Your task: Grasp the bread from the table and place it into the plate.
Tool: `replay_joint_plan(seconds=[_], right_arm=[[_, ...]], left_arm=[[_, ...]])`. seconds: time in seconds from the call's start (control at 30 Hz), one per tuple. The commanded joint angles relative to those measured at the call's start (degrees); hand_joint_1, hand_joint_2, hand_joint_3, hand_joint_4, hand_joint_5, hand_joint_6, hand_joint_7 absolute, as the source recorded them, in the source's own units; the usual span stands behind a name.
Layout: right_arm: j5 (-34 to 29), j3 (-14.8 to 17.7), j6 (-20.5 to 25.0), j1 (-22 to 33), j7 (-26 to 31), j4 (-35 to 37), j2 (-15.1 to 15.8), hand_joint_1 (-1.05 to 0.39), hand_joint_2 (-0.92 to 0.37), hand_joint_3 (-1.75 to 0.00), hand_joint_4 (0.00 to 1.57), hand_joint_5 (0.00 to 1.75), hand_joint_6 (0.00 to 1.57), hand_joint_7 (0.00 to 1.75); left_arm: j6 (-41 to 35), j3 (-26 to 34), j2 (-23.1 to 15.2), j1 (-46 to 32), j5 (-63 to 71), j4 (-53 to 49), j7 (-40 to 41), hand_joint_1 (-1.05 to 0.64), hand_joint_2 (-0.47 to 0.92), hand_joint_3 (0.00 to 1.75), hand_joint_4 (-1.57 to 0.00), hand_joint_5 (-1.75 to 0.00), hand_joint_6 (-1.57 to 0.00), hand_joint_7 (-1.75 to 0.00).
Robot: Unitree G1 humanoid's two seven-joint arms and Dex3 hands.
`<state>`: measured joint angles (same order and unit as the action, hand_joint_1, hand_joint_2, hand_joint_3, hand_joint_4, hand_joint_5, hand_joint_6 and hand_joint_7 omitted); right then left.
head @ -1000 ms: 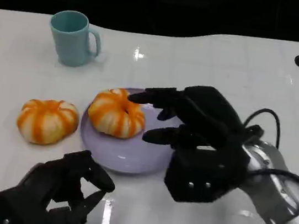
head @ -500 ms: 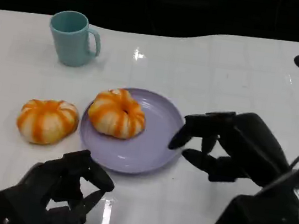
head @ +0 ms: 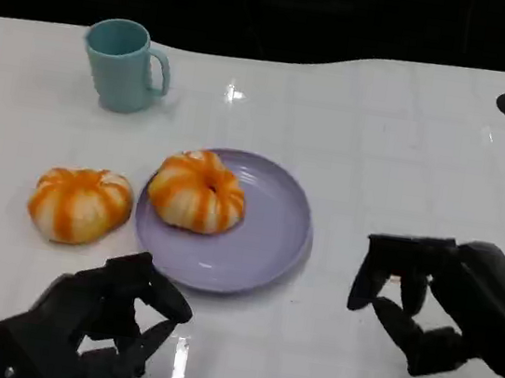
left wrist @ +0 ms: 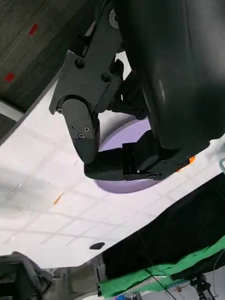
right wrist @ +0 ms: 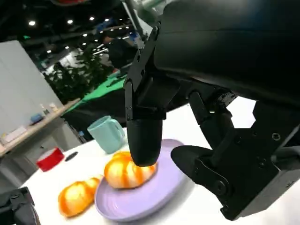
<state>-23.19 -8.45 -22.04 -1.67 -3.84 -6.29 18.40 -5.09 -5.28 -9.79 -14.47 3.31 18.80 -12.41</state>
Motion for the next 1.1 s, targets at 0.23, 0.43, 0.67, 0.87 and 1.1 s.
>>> replay_joint_plan(seconds=[0.23, 0.43, 0.67, 0.87, 1.1], right_arm=[[-1.7, 1.9, 2.8, 6.5, 1.9, -4.1, -1.0, 0.06, -0.27, -1.37, 0.84, 1.75, 0.73, 1.40], [-2.7, 1.7, 0.8, 6.8, 3.5, -0.8, -0.9, 0.05, -0.25, -1.36, 0.85, 1.75, 0.72, 1.41], [-3.4, 1.6, -0.4, 6.3, 4.5, 1.8, -0.5, 0.05, -0.24, -1.35, 0.86, 1.75, 0.72, 1.43], [-4.6, 1.2, -1.3, 5.6, 5.1, 3.6, -0.5, 0.05, -0.24, -1.34, 0.88, 1.75, 0.73, 1.44], [-4.9, 0.8, -1.7, 5.4, 5.1, 4.3, -0.6, 0.05, -0.24, -1.32, 0.89, 1.75, 0.73, 1.44]], left_arm=[[0.1, 0.8, -1.0, 0.1, -0.5, -0.6, -0.4, -0.29, 0.81, 0.65, -0.72, -1.75, -0.62, -1.27], [1.1, 0.6, -1.1, 0.4, -0.1, -1.4, -0.2, -0.28, 0.81, 0.64, -0.73, -1.75, -0.63, -1.27], [1.8, 0.8, -0.9, 0.6, 0.1, -2.3, 0.3, -0.27, 0.80, 0.65, -0.73, -1.75, -0.64, -1.27], [2.8, 1.1, -1.1, 0.8, 0.0, -3.2, 0.2, -0.26, 0.79, 0.67, -0.71, -1.75, -0.64, -1.26], [4.4, 1.5, -1.3, 1.0, -0.1, -4.6, 0.0, -0.26, 0.78, 0.69, -0.74, -1.75, -0.64, -1.26]])
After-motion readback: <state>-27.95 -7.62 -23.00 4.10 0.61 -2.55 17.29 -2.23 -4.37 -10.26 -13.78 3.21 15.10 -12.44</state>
